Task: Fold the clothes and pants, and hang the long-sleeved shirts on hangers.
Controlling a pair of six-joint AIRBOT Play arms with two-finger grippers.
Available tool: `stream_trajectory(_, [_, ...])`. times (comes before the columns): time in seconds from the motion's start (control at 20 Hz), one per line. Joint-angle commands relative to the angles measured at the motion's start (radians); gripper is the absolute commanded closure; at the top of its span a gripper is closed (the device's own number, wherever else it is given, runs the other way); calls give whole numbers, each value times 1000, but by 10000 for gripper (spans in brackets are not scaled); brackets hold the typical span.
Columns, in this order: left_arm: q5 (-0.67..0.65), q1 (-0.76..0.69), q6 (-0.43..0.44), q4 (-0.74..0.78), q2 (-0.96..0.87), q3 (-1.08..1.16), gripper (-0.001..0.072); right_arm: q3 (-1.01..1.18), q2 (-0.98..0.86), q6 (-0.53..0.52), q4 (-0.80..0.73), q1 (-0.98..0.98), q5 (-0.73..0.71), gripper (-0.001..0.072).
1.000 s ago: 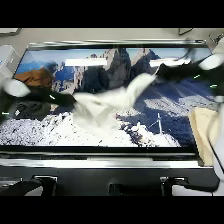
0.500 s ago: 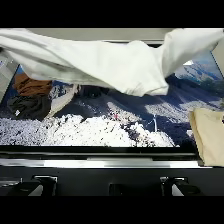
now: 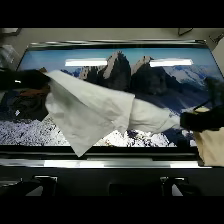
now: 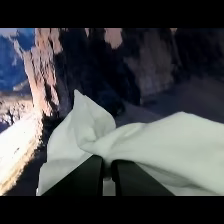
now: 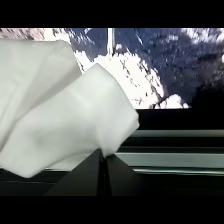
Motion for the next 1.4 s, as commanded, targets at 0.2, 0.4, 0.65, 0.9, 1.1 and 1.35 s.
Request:
stream_trajectory(0.2, [95, -141, -17, -175, -512, -90, 513, -438, -12, 84, -4, 0, -317, 675])
stream_trajectory(0.4, [-288, -80, 24, -100, -539, -19, -4, -438, -12, 84, -3, 0, -320, 675])
stream_trajectory(0.65, [-481, 206, 29, -57, -325, -191, 0, -438, -12, 84, -1, 0, -320, 674])
stream_trajectory(0.9, [-316, 288, 109, -267, -148, -747, 131, -438, -12, 84, 2, 0, -349, 674])
stream_trajectory(1.1, [-146, 206, 172, -471, -145, -909, 131, -438, -12, 84, 24, 0, -345, 674])
stream_trajectory(1.35, [24, 26, 117, -565, -157, -911, 282, -438, -12, 84, 79, 0, -338, 674])
